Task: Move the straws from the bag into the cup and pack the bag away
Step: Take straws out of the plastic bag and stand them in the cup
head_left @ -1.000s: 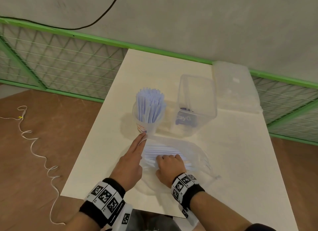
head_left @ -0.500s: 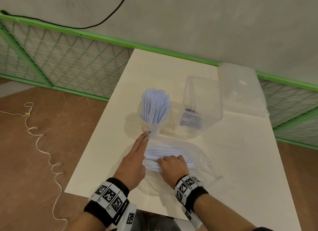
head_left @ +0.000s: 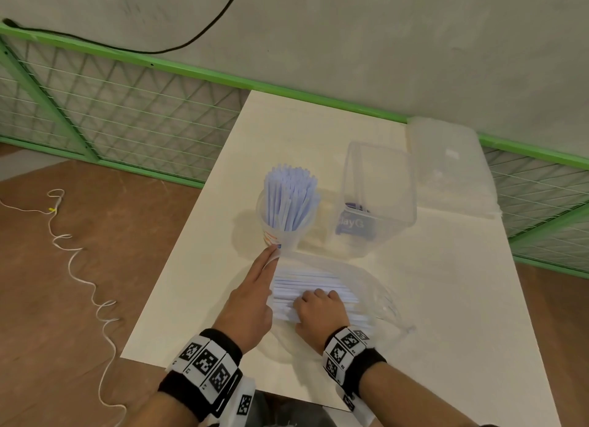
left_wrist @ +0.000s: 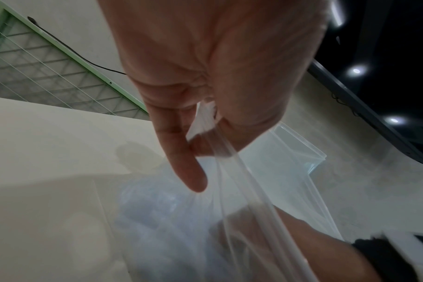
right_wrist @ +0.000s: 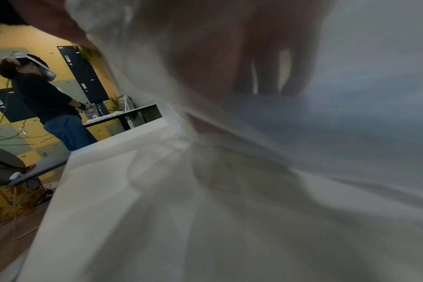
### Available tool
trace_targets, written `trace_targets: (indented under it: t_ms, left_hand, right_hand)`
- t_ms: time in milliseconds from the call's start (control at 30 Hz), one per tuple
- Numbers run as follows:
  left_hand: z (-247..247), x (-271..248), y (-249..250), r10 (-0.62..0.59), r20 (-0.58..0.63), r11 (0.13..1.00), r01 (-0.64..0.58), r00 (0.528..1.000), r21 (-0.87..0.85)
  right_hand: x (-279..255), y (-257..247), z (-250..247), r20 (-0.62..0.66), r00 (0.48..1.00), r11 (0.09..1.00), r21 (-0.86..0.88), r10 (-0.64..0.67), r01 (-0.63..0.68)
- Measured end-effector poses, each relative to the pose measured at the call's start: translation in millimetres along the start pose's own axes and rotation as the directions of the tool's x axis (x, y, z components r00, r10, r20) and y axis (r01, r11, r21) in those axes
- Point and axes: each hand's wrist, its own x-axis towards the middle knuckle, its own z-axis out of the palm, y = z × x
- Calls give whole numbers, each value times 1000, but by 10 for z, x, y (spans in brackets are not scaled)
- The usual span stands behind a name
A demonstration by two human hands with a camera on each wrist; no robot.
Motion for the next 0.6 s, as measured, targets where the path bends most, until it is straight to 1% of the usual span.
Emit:
trace_targets:
  t_ms: [67,133,200,233,300,333,367,400,433,467,500,533,600]
  left_hand:
    - [-4,10,0,-3,-2,1000,3,1000,4]
    - [-15,14,-9,0,-7,1000,0,1000,6]
    - [-23,16,-15,1,-11,1000,-1,1000,5]
    - [-26,19,-18,3,-13,1000,-3,1000,7]
    - [-27,31,-22,1,-12,1000,-1,1000,10]
    - [-25,38,-25,-3,-9,1000,3,1000,10]
    - [-25,43,-26,-9,-6,1000,9,1000,6]
    - [-24,49,-30,-15,-3,1000,15,1000,2]
    - [-25,58,-31,-19,-1,1000,19,1000,-2]
    - [-26,63,-38,-22,-1,1000,22,1000,-8]
    - [-29,72,-43,-23,0,1000,23,1000,-15]
    - [-32,77,-51,-23,2,999,23,1000,-22]
    - [-33,86,-57,-25,6,999,25,1000,-27]
  right_hand:
    - [-18,11,-12,-21,1000,1000,18,-5,5]
    - [-57,59,-6,-67,998,997,78,1,4]
    - [-129,157,-32,-76,996,978,209,39,-22]
    - [-162,217,-45,-73,996,948,315,60,-34]
    - [-212,317,-93,-78,994,832,554,81,-24]
    - [-244,350,-121,-115,989,780,626,95,-2]
    - [-281,369,-141,-183,975,743,668,125,30]
    - [-334,365,-173,-246,951,696,717,186,49]
    - [-383,349,-218,-286,923,629,775,259,64]
    - [-429,321,-288,-286,905,558,827,316,67]
    - [-461,295,-340,-268,899,486,871,345,73]
    - [-486,271,-389,-259,897,425,901,359,90]
    - [-504,233,-428,-270,896,345,928,354,143]
